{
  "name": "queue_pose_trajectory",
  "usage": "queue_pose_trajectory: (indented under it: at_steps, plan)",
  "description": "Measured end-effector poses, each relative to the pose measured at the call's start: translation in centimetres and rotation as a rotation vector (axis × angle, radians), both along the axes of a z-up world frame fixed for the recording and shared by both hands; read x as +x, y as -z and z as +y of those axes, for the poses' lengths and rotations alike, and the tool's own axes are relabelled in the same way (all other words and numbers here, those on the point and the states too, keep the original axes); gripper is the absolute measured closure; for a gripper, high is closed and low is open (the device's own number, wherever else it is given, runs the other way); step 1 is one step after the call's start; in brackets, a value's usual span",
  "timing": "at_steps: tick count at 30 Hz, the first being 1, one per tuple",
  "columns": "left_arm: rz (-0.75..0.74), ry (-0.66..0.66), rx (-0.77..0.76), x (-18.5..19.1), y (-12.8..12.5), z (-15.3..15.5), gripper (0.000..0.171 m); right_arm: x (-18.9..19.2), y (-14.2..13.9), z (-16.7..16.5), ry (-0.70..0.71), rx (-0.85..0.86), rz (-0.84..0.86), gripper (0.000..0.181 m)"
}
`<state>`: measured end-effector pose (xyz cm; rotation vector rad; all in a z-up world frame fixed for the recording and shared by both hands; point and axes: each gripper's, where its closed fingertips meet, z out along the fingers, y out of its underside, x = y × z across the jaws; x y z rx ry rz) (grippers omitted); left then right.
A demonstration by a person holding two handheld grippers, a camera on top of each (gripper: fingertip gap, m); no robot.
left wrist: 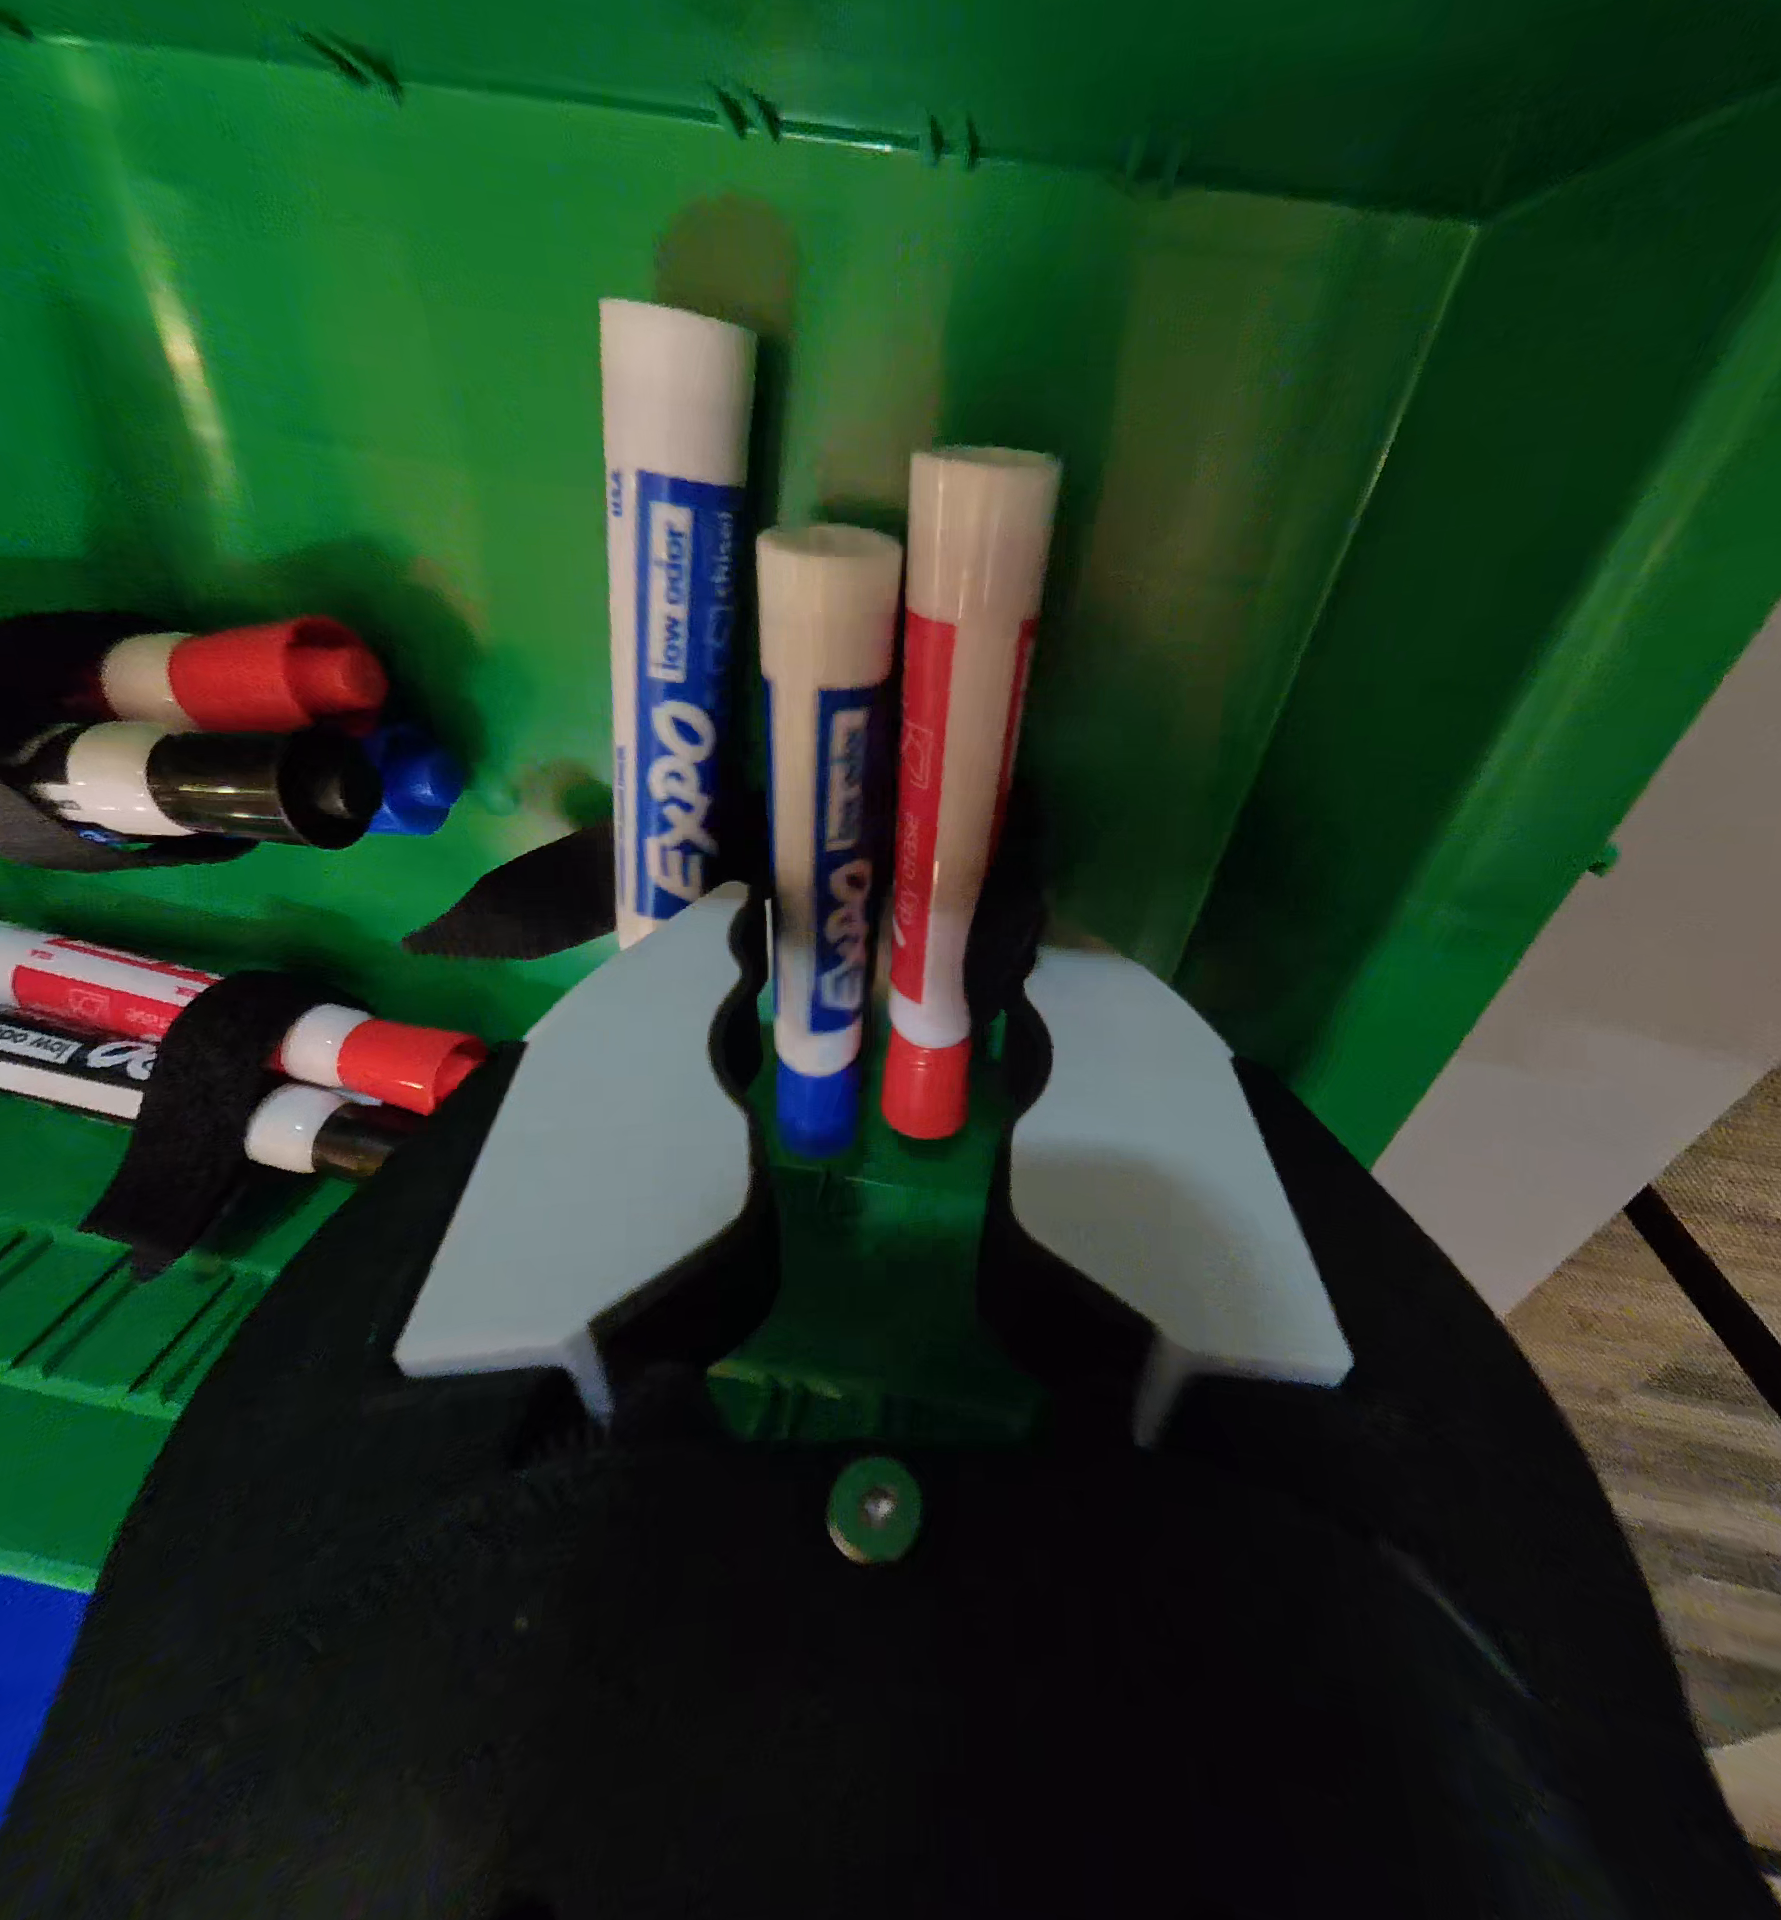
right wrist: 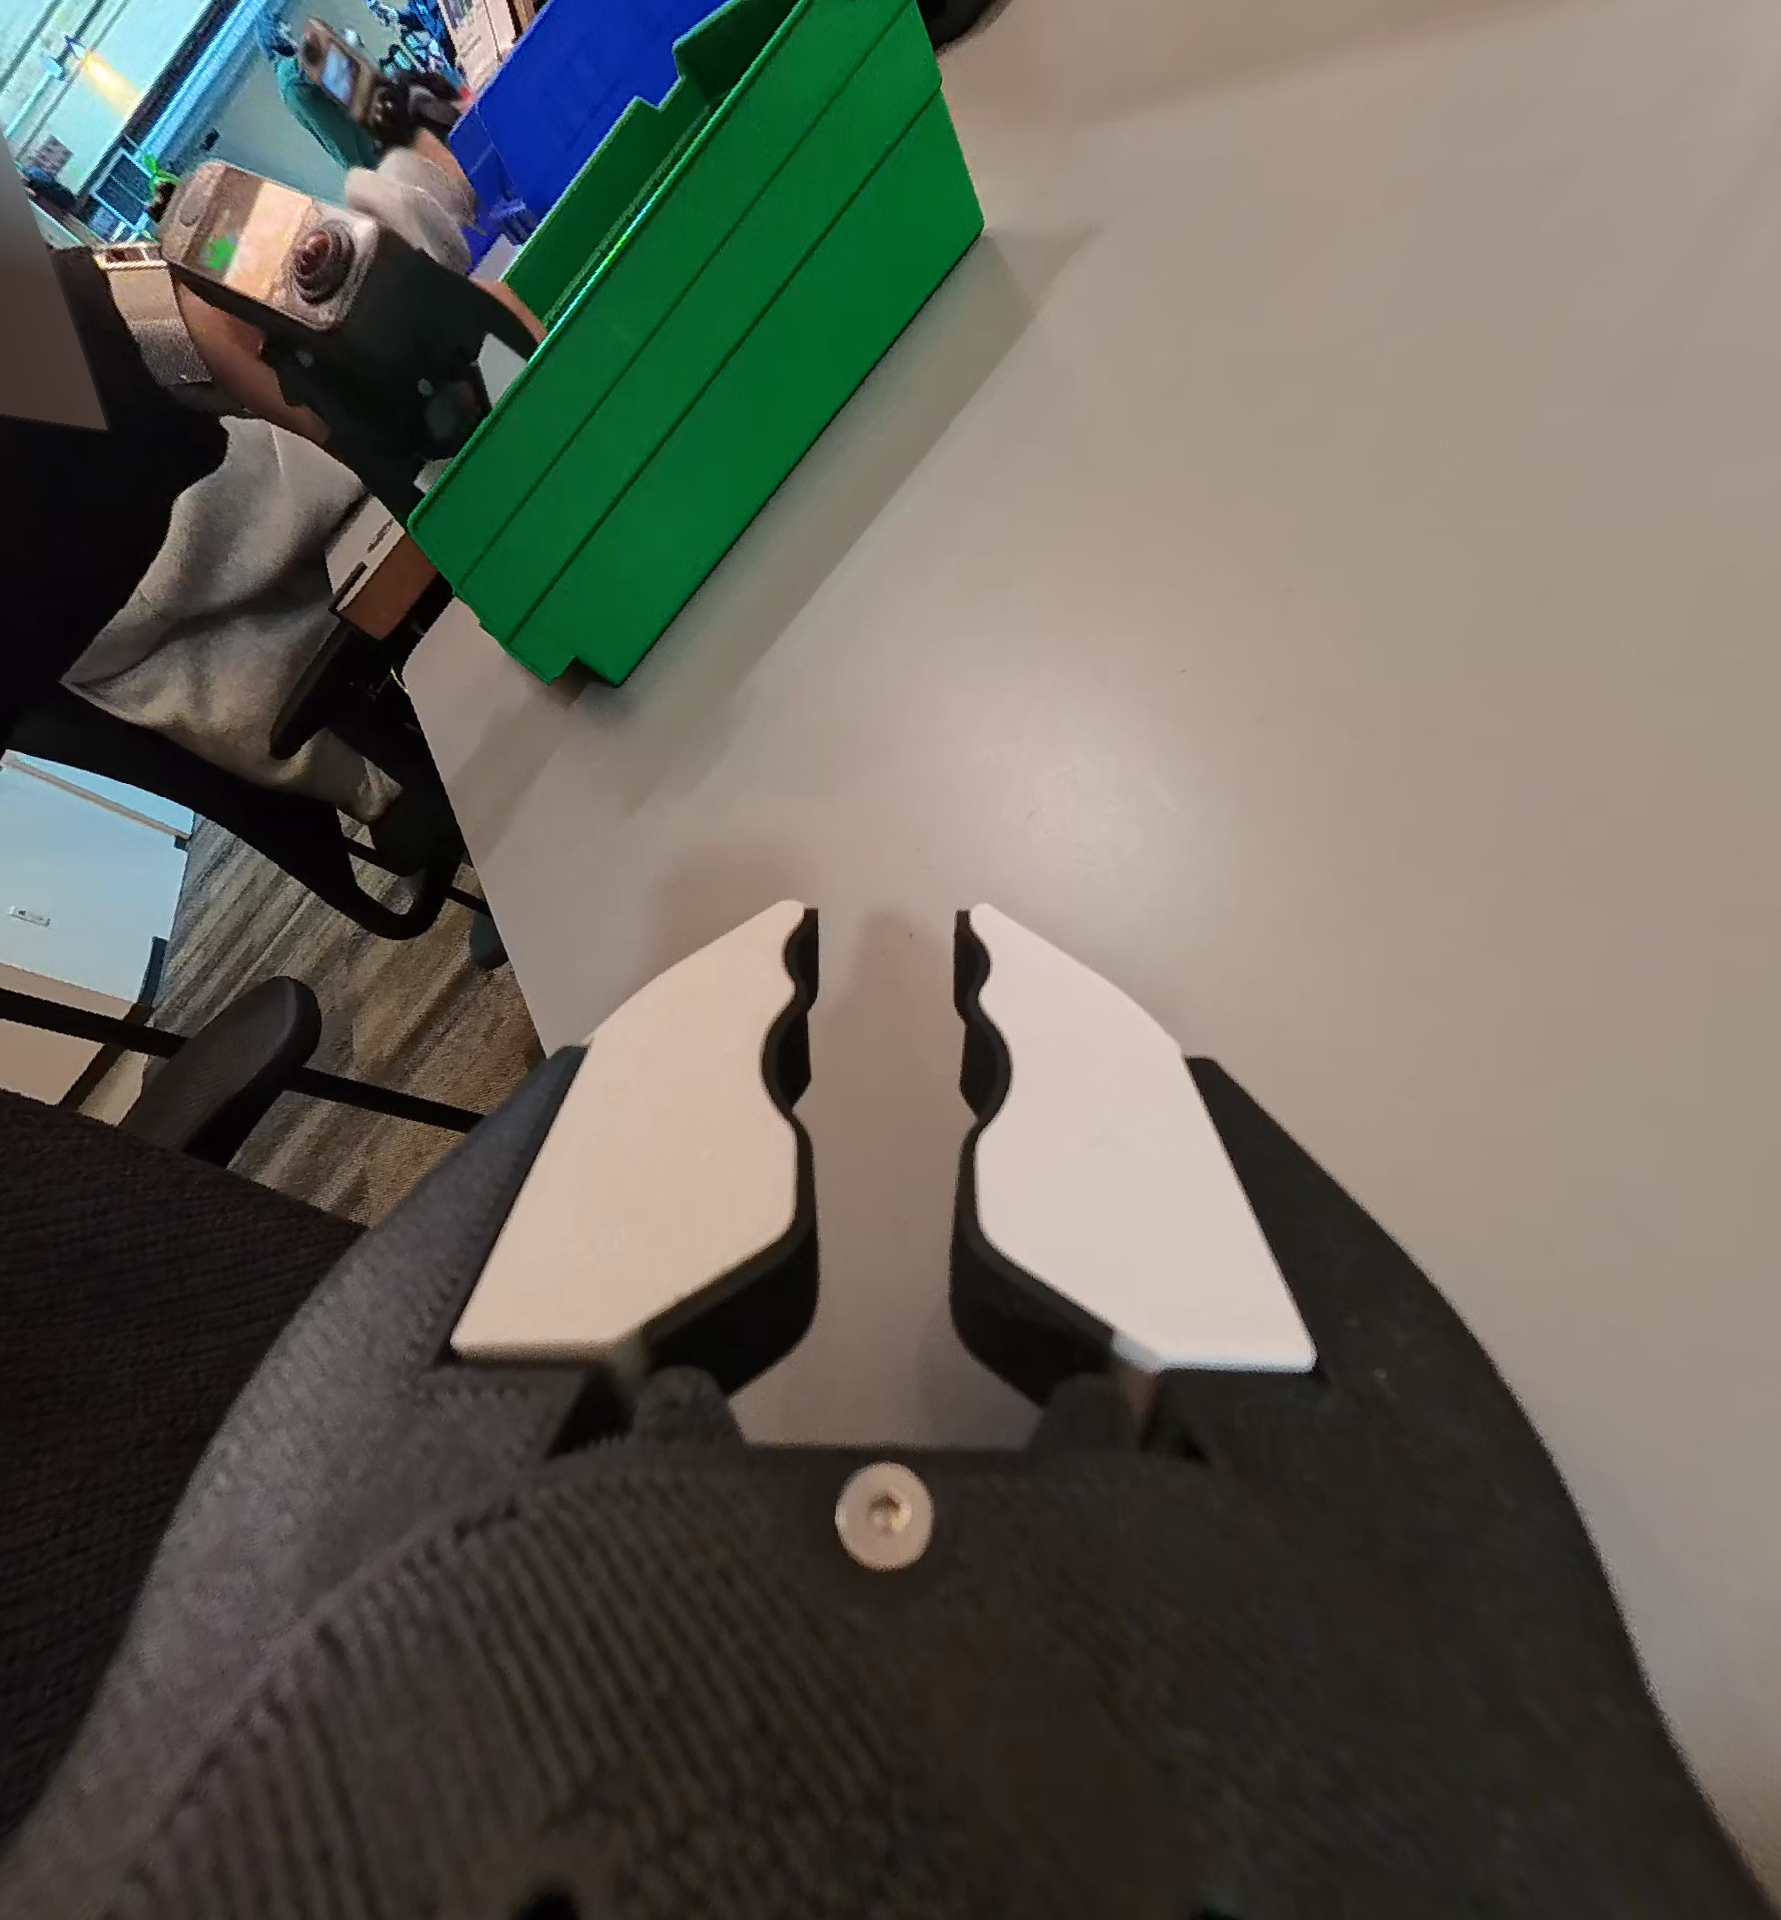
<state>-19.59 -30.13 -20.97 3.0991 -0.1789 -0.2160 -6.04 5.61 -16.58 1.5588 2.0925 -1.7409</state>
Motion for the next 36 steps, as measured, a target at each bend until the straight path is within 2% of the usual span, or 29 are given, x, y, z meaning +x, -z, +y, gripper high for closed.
queue_pose_trajectory:
  at_steps: [7, 10, 13, 14, 15, 19, 26, 30, 36]
  plan:
    - [0.038, -0.027, -0.005, -1.7, 0.2, 0.1, 0.101, 0.1, 0.0, 0.0, -0.003, 0.001, 0.001, 0.157]
    - [0.018, -0.047, -0.012, -2.0, 0.3, 0.0, 0.096, 0.1, 0.0, 0.0, -0.002, 0.001, 0.001, 0.157]
    - [-0.023, -0.083, -0.023, -1.8, 0.4, -0.1, 0.098, 0.1, 0.0, 0.0, -0.005, 0.001, 0.001, 0.157]
    - [-0.044, -0.086, -0.027, -1.6, 0.5, -0.1, 0.105, 0.1, 0.0, 0.0, -0.005, 0.001, 0.001, 0.157]
    - [-0.078, -0.086, -0.033, -1.1, 0.5, -0.2, 0.119, 0.1, -0.1, 0.0, -0.005, 0.0, 0.001, 0.157]
    - [-0.072, -0.091, -0.025, -1.0, 0.2, -0.3, 0.13, 0.1, -0.2, 0.1, -0.001, -0.005, 0.003, 0.157]
    - [0.027, -0.06, -0.026, -1.7, -0.1, -0.5, 0.124, 0.1, -0.1, 0.0, -0.006, -0.005, 0.0, 0.157]
    - [0.101, 0.003, -0.012, -2.2, 0.1, 0.0, 0.112, 0.1, 0.0, 0.0, -0.007, -0.005, -0.003, 0.157]
    - [0.06, -0.027, 0.012, -2.5, 0.2, 0.5, 0.107, 0.2, 0.1, -0.1, -0.013, 0.001, -0.003, 0.158]
